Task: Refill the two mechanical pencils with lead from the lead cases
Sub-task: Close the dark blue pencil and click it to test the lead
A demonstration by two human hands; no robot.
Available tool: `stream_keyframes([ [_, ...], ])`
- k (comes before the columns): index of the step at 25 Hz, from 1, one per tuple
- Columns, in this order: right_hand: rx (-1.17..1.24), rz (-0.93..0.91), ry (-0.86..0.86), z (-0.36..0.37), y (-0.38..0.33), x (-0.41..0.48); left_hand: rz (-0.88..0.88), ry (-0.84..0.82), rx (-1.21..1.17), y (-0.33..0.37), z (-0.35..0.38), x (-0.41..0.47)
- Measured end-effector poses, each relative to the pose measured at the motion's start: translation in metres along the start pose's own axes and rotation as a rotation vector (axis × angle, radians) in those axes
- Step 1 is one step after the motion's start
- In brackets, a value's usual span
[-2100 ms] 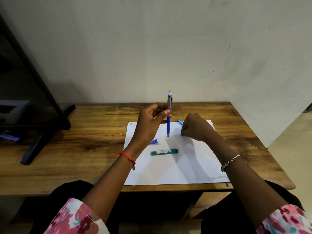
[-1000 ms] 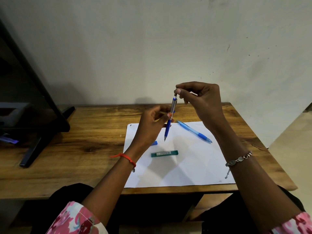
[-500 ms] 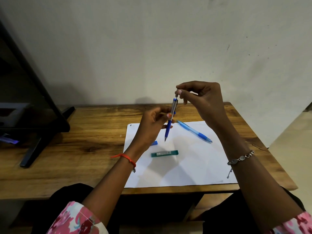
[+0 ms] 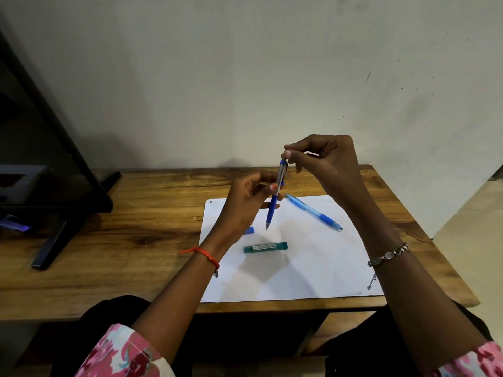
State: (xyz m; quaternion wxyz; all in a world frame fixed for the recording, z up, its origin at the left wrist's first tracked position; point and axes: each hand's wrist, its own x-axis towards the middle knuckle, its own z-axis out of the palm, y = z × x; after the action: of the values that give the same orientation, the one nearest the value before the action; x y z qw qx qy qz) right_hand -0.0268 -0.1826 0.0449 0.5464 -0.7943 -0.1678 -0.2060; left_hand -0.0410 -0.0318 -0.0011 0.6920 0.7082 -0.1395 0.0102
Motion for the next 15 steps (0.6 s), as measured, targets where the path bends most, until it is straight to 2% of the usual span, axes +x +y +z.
stream_keyframes([
  [6,0.067,0.021,-0.030,0.005,0.005,-0.002,-0.002,0.006,-0.011,0.003,0.002,0.001],
  [9,0.264,0.090,-0.057,0.008,0.004,-0.004,0.021,0.029,-0.036,0.008,0.004,0.001],
  [11,0.367,0.141,-0.078,0.011,0.004,-0.004,0.027,0.047,-0.093,0.012,0.005,0.002],
  [15,0.418,0.235,-0.090,0.023,-0.005,-0.005,-0.018,0.095,-0.256,0.012,0.006,0.001],
])
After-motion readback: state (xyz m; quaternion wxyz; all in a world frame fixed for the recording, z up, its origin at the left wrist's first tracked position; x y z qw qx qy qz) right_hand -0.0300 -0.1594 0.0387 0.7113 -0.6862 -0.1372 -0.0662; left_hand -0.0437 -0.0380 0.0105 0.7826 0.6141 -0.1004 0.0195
